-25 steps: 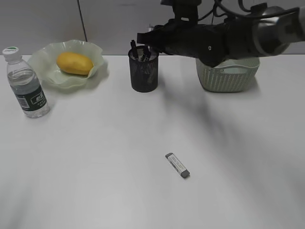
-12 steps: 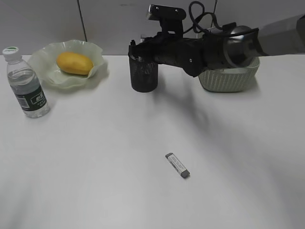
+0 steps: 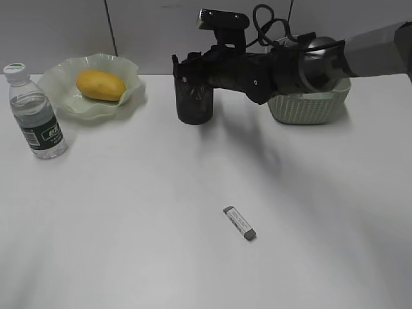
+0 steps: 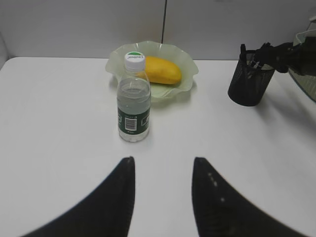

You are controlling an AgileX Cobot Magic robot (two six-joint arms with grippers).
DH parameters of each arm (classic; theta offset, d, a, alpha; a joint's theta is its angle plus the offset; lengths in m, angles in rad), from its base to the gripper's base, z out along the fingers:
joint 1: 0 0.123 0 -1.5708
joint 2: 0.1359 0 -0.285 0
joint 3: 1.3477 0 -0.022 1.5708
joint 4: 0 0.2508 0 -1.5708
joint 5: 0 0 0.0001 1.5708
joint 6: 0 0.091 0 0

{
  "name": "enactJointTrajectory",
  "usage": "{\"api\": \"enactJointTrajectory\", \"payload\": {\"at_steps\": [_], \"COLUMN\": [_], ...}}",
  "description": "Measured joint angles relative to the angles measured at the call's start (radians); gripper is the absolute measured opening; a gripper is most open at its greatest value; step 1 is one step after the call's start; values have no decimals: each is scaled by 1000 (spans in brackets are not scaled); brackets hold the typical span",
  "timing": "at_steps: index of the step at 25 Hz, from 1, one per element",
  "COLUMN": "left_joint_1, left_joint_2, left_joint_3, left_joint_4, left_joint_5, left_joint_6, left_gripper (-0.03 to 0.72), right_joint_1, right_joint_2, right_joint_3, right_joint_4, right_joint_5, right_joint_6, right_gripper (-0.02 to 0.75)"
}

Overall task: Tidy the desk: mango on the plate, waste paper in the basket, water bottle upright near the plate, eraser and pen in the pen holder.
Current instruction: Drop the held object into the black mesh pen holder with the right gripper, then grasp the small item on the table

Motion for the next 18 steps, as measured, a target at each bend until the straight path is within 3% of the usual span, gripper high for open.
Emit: {"api": "enactJointTrajectory", "payload": {"at_steps": [5, 10, 18], "left_joint_1": [0, 0, 0], "left_joint_2": [0, 0, 0], "left_joint_3": [0, 0, 0], "left_joint_4": [0, 0, 0], "left_joint_5": [0, 0, 0], "left_joint_6": [0, 0, 0], "left_gripper": [301, 301, 301], "right_joint_1": [0, 1, 1], "right_joint_2": [-49, -182, -434], "right_joint_3": [0, 0, -2], "right_joint_4": [-1, -51, -66], "right_joint_5": [168, 478, 1020], "right_joint_6": [0, -10, -187], "right_gripper": [438, 438, 438]}}
